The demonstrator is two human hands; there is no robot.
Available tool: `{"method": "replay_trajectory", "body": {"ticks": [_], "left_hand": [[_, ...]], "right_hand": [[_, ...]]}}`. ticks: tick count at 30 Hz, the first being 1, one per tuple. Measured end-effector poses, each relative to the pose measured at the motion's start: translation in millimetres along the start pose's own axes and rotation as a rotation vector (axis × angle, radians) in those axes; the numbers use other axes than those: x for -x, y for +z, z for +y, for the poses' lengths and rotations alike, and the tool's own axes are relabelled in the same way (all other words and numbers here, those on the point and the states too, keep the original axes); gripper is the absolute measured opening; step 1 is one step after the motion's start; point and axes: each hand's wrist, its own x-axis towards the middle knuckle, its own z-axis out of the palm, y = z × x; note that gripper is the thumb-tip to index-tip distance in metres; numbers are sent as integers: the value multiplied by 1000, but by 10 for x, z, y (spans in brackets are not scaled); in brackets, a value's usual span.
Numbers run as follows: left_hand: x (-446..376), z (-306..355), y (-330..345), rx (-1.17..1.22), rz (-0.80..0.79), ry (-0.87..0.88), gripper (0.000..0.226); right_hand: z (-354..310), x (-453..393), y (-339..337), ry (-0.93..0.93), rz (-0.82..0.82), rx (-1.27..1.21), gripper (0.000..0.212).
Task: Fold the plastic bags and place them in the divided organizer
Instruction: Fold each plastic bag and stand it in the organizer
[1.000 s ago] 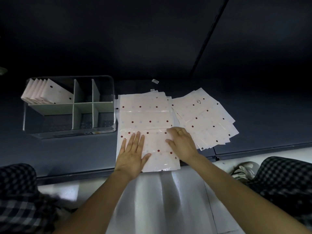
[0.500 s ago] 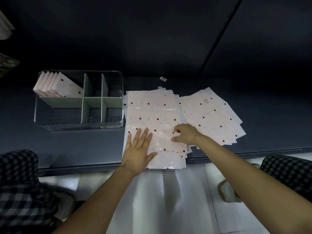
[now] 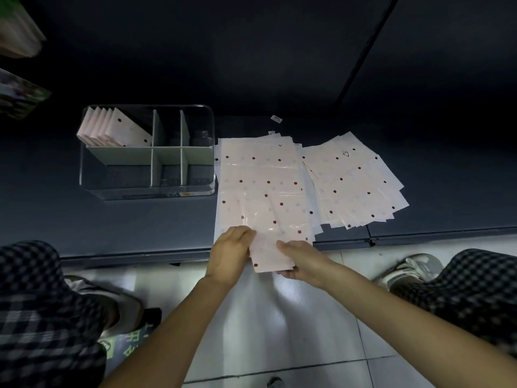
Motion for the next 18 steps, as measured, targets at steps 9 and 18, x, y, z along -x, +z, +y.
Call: {"method": "replay_trajectory", "body": {"ticks": [9, 18], "left_hand": [[-29, -78, 49, 221, 14, -187, 29], [-159, -137, 115, 391, -30, -463, 17]], "right_hand": [[-17, -203, -314, -640, 26, 926, 55], [-209, -355, -13, -545, 235, 566, 23]]}}
